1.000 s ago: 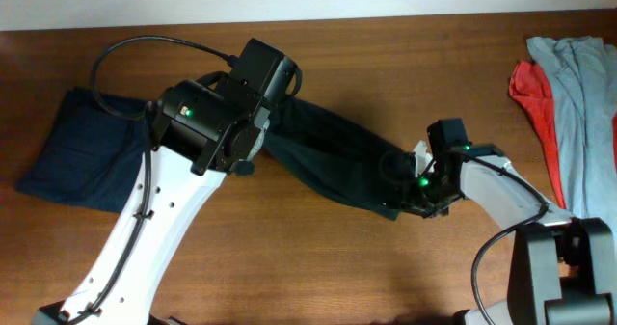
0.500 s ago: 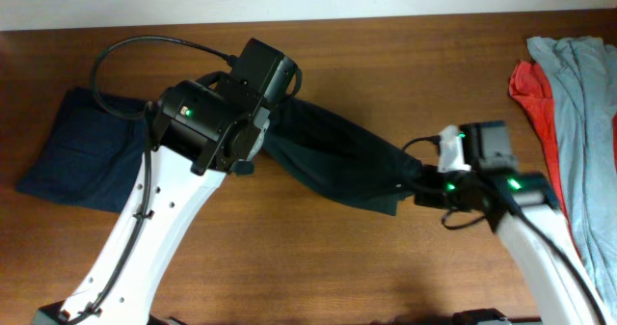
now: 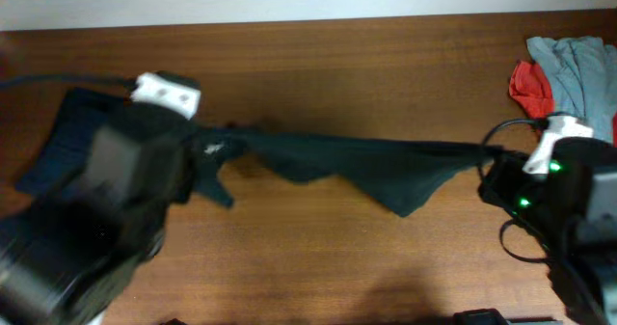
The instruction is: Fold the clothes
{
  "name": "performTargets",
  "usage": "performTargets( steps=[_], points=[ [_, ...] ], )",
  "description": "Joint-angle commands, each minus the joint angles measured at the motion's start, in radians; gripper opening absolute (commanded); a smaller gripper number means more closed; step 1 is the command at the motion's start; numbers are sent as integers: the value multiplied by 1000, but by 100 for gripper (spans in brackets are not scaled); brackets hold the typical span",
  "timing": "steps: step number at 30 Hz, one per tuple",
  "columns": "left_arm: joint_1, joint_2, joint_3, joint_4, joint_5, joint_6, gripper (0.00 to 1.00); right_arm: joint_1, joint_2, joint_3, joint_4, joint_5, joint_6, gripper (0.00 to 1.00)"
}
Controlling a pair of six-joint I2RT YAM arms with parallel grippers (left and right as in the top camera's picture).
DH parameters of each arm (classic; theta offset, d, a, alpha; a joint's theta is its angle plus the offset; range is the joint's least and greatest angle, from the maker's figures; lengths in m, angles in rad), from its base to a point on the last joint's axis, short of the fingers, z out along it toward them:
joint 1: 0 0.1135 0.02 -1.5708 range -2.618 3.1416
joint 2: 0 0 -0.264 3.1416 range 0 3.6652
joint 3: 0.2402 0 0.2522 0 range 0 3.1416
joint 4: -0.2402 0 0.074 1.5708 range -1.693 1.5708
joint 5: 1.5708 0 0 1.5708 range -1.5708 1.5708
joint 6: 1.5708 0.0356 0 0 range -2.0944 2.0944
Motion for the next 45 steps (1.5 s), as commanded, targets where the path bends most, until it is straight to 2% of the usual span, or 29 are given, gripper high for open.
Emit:
performTargets(
  steps=[1, 5, 9, 14, 18, 21, 24, 31, 34, 36, 37, 38, 39, 41, 45],
  points=[
    [4, -81, 18, 16, -33, 13, 1, 5, -14, 132, -43, 62, 9, 4],
    [4, -141, 18, 20, 5, 40, 0, 6, -14, 266, -130, 72, 8, 4],
    [4, -192, 26, 8, 127, 62, 0, 5, -14, 400, -286, 79, 8, 4],
    [4, -172, 27, 9, 145, 61, 1, 5, -5, 420, -407, 79, 9, 4],
    [4, -24, 27, 33, 141, 62, 0, 6, 64, 396, -400, 79, 9, 4],
    [18, 192, 27, 76, 72, 62, 0, 5, 219, 366, -344, 79, 5, 4],
    [60, 334, 27, 145, 72, 71, 0, 5, 337, 348, -285, 79, -22, 4],
    [153, 691, 27, 448, 142, 191, 2, 5, 800, 346, -35, 76, -96, 4],
    [161, 836, 27, 600, 159, 220, 10, -8, 974, 346, 133, 76, -126, 4],
    [163, 910, 27, 669, 133, 250, 25, -29, 1041, 346, 216, 76, -127, 13],
    [166, 923, 27, 676, 85, 250, 51, -43, 1048, 346, 226, 75, -134, 28],
    [173, 920, 29, 674, -10, 249, 65, -62, 1042, 346, 214, 75, -142, 46],
    [176, 914, 36, 666, -48, 249, 76, -72, 1034, 347, 197, 76, -142, 53],
    [187, 894, 70, 604, -82, 240, 79, -101, 1013, 347, 132, 51, -142, 58],
    [209, 837, 145, 412, -63, 101, 80, -145, 987, 347, -16, -51, -142, 59]
  ],
)
